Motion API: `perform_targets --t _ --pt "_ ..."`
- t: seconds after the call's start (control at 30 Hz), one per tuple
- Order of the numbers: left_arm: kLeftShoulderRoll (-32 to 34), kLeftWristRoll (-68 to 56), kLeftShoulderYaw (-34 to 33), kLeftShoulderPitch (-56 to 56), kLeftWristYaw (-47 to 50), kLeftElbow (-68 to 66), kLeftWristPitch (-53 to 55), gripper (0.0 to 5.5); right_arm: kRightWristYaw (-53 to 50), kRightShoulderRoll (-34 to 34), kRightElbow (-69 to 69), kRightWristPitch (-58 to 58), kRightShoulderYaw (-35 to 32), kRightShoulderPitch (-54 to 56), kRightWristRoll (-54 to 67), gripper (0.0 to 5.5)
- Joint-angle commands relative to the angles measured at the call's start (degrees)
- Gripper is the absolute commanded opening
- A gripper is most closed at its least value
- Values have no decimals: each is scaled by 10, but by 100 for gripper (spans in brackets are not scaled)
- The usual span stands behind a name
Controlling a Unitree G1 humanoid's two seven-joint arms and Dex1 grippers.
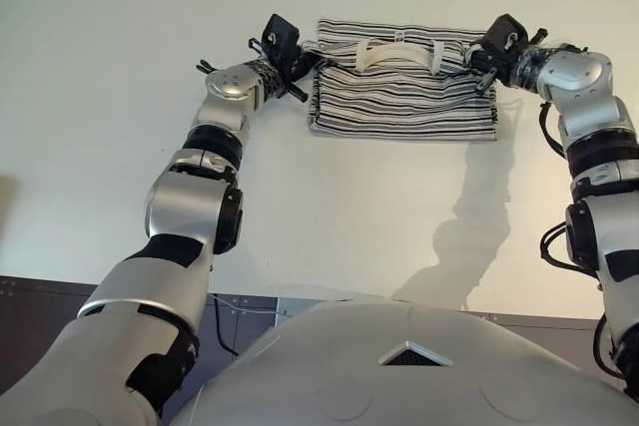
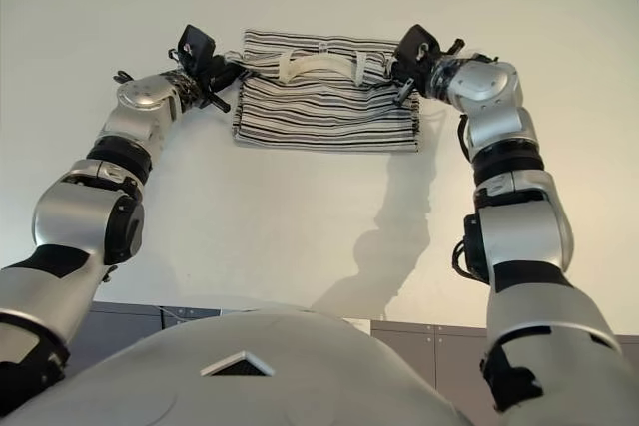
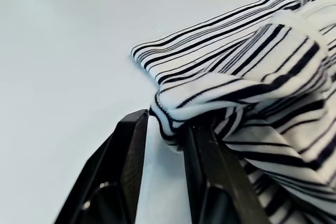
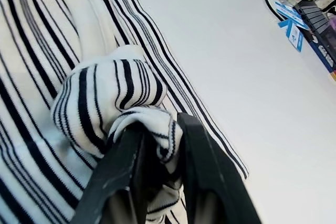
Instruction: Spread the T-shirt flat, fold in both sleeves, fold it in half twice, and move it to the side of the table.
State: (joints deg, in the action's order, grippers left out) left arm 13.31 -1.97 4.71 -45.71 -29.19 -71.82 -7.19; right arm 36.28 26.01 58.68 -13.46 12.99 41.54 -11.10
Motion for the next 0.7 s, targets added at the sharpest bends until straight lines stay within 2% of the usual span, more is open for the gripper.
perform_targets --t 0.03,0.17,0.27,0.47,0.53,0.57,0.6,0.7 --pt "1 -9 -38 -40 28 -16 17 185 -35 -34 43 7 -9 59 -4 140" --pt "8 -41 -99 -64 60 -34 59 199 -103 -74 118 79 -43 125 14 140" --pt "14 -72 -154 -78 119 -45 99 199 -179 -85 156 149 -83 148 34 140" --pt "76 -146 -275 -50 211 -44 121 199 -291 -19 165 234 -154 114 67 140" --pt "108 -180 -318 -18 218 -38 129 199 -288 -1 143 253 -177 88 86 140" --pt "117 -194 -335 -2 217 -34 136 199 -260 0 109 243 -179 71 92 140" --pt "126 -204 -346 18 213 -25 142 199 -175 -5 16 224 -159 40 107 140" --pt "129 -217 -350 79 178 39 166 199 95 14 -308 187 -53 -72 169 140"
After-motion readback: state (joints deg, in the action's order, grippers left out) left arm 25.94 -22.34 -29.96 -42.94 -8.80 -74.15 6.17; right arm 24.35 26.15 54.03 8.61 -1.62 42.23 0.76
